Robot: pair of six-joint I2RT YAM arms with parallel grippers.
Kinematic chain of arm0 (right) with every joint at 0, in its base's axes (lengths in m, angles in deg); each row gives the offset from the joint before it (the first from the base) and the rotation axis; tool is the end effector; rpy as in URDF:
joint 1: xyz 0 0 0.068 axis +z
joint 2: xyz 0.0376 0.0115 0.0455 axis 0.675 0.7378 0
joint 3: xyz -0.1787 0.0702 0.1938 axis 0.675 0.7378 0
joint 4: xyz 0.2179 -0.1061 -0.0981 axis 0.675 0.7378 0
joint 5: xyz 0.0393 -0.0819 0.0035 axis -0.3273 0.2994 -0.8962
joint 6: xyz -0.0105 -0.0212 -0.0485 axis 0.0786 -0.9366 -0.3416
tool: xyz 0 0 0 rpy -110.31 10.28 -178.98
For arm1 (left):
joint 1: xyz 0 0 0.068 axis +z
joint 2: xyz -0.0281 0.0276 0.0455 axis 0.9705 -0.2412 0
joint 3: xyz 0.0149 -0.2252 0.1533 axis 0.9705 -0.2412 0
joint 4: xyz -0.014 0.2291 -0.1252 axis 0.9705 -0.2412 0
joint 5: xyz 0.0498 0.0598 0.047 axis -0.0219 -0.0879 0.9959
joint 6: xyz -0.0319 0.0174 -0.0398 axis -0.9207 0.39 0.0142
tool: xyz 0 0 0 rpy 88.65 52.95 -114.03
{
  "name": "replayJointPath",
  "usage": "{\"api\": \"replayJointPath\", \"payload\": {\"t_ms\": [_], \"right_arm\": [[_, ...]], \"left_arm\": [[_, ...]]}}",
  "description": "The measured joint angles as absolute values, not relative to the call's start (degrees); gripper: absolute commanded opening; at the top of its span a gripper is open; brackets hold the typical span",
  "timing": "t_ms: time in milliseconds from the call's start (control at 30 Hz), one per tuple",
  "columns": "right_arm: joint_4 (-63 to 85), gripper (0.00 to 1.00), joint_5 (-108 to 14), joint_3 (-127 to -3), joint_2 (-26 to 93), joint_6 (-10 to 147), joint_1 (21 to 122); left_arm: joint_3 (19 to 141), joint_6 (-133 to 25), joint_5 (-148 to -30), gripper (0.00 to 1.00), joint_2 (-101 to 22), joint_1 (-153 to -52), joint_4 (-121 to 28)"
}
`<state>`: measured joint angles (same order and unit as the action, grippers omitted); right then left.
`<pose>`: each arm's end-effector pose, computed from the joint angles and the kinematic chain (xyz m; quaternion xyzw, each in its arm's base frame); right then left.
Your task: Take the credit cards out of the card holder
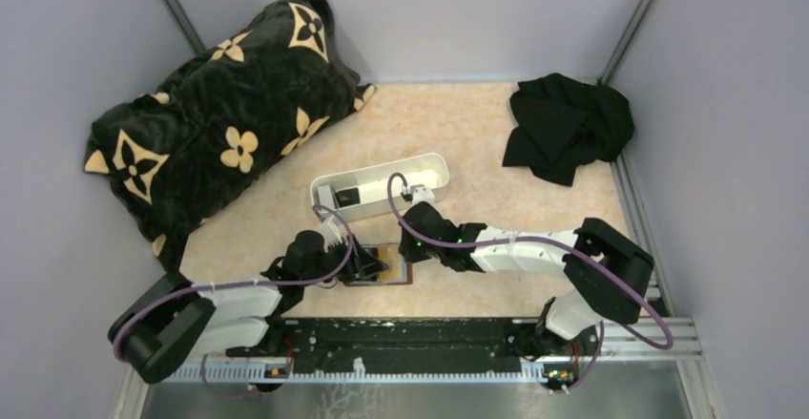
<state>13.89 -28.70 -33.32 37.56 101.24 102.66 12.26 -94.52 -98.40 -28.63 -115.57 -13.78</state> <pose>0.1541 0.2554 0.1851 -0.1270 0.9098 0.2384 0.3152 0.1302 -0.1211 0.1237 -0.0121 0.8373 -0.4707 0.2777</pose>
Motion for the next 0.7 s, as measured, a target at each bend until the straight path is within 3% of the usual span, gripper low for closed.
{"api": "replayJointPath", "payload": {"t_ms": [700], "right_arm": [[5.2, 0.00, -33.2, -29.3, 42.7, 104.8, 102.6]], "left_arm": [[8.9, -95.3, -100.7, 0.57, -38.0, -114.9, 0.8]]}}
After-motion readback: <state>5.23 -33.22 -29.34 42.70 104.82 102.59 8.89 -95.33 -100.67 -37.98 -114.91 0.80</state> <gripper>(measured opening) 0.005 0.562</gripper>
